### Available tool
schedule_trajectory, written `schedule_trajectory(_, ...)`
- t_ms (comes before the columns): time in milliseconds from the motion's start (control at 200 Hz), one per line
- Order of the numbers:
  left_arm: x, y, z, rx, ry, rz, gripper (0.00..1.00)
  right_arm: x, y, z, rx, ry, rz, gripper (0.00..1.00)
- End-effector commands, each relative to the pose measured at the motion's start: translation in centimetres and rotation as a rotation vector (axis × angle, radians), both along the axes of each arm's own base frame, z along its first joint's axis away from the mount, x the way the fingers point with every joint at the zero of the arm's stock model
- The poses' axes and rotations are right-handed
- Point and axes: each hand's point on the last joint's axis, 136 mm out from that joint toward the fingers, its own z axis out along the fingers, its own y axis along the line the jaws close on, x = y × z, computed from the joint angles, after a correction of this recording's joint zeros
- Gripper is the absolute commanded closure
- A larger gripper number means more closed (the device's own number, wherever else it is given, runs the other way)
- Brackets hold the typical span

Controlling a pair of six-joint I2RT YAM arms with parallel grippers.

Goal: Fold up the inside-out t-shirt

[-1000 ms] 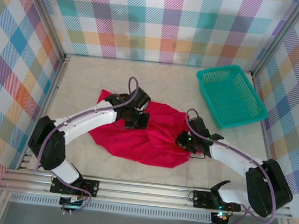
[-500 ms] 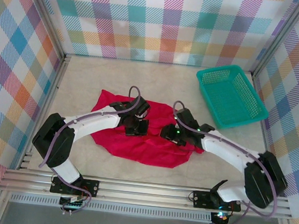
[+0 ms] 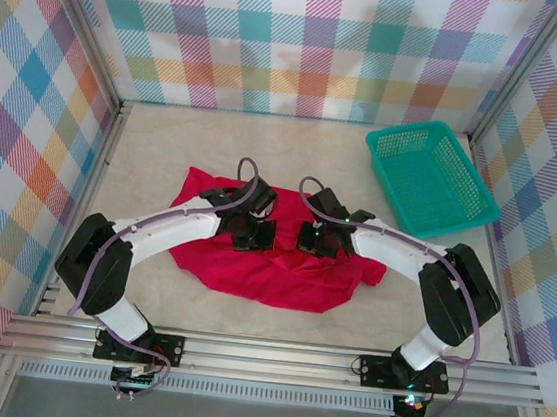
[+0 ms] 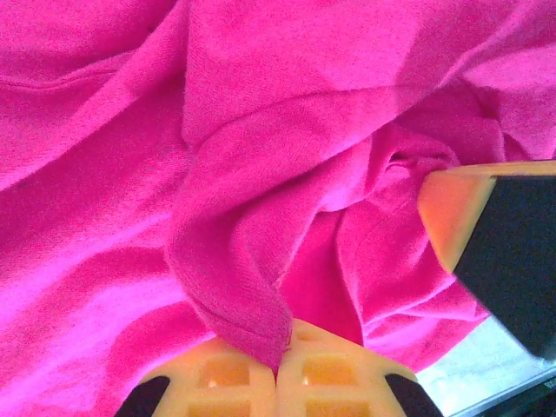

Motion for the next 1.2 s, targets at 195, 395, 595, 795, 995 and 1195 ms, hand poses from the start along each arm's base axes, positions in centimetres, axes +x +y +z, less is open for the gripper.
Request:
schedule_trajectory(195, 0.7, 1.3, 2.6, -0.002, -0.04, 0.026, 1.0, 0.4, -1.8, 6.8, -0.047, -0.119, 0.012, 1.0)
schedule_trajectory(395, 3.0, 2.8, 3.5, 0.0, -0.041, 0.078, 1.0, -0.6, -4.7, 14.5, 0.021, -0.294, -0.06, 1.0)
schedule_trajectory(595, 7.7, 2.0, 7.4, -0.03, -0.092, 0.105, 0.9, -0.1, -11.1, 18.2, 0.017, -0.425, -0.271, 1.0)
schedule_trajectory(795, 8.7, 9.2, 7.6, 0.097, -0.086, 0.213, 0.54, 1.2, -18.0, 19.0, -0.017, -0.44, -0.505, 1.0)
schedule_trajectory(995, 4.2, 20.9, 1.2, 0.067, 0.071, 0.543, 0.46, 2.5, -18.3, 18.0, -0.002, -0.41, -0.513, 1.0)
schedule_trajectory(1195, 3.4, 26.1, -2.8, 0.048, 0.13, 0.769, 0.46, 3.6, -16.3, 17.1, 0.057, -0.364, -0.449, 1.0)
